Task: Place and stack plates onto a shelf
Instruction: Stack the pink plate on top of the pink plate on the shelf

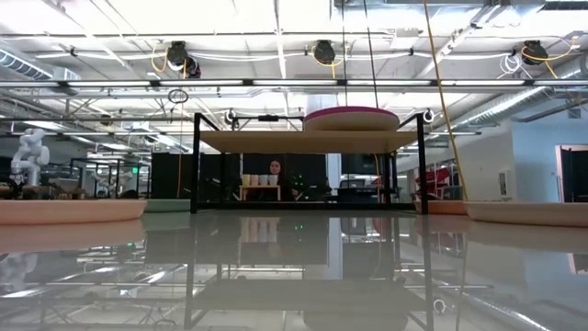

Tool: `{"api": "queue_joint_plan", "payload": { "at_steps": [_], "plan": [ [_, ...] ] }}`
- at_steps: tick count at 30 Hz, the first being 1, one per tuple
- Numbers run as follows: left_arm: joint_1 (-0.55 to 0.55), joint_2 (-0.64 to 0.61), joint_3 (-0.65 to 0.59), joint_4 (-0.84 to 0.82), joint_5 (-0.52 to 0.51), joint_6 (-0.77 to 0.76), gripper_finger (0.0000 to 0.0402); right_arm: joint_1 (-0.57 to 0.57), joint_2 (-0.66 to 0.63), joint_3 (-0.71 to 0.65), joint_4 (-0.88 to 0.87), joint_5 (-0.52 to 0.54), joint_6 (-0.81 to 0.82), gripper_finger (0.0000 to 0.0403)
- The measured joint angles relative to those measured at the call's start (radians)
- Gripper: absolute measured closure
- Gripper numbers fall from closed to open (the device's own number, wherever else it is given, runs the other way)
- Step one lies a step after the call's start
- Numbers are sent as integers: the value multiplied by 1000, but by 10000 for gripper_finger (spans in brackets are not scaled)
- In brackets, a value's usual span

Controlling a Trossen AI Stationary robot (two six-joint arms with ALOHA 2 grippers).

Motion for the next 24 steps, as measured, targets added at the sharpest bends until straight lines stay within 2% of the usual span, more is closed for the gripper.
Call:
{"api": "queue_joint_plan", "payload": {
  "at_steps": [6,14,20,24],
  "plan": [
    [-18,-162,-309,263,0,-117,243,1,124,-1,-82,-112,37,254],
    [-55,-337,-708,541,-3,-301,243,15,198,0,-329,-196,191,254],
    [-116,-391,-962,811,-3,-415,243,97,255,0,-506,-311,332,254],
    [-147,-391,-1086,1022,-3,-445,243,176,291,-43,-488,-379,408,254]
  ]
}}
